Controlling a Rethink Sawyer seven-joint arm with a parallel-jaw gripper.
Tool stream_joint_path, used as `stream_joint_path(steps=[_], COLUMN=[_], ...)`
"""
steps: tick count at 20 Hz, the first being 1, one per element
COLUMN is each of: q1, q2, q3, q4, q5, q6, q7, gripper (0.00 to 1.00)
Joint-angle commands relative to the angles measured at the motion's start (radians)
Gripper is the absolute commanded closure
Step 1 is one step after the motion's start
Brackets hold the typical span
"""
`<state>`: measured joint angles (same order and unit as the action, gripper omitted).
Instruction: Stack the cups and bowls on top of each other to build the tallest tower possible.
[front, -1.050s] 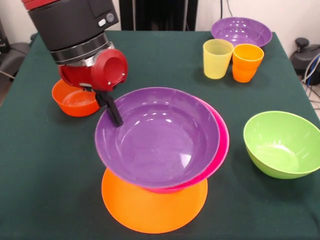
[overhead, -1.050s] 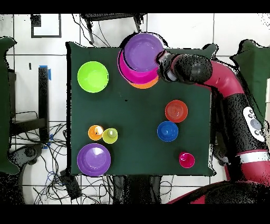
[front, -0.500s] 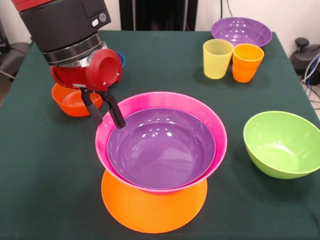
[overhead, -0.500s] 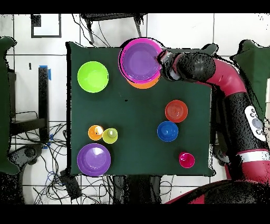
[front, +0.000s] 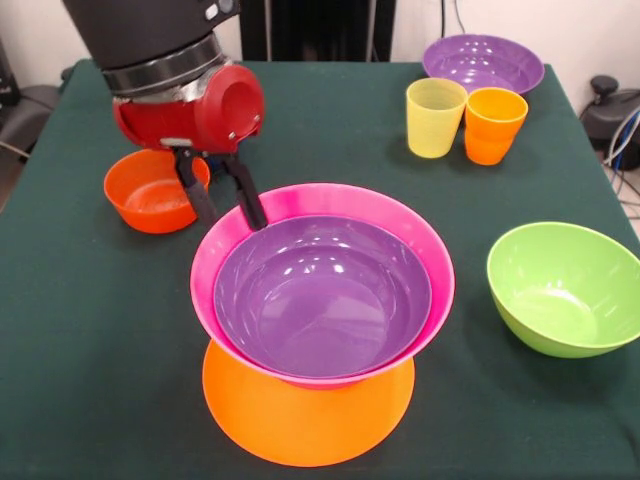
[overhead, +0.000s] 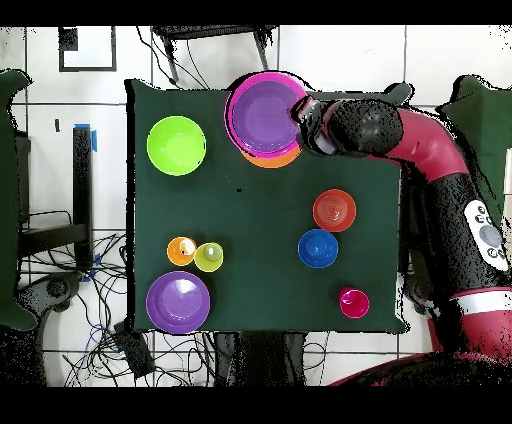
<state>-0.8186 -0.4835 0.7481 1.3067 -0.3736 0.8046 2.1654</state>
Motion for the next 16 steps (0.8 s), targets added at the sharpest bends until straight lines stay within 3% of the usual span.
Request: stream_joint_path(steps=[1, 5, 10, 16], q1=[0.066, 0.075, 0.083, 0.119], q2=[-0.088, -0.113, -0.103, -0.077], q3=[-0.057, -0.066, -0.077, -0.104], q4=[0.123, 0.154, 0.191, 0.161], q5=[-0.056, -0.046, -0.053, -0.044], q6=[0.000, -0.023, -0.149, -0.194], q7=[-0.065, -0.024, 0.042, 0.072], gripper=[0.00, 0.00, 0.00, 0.00])
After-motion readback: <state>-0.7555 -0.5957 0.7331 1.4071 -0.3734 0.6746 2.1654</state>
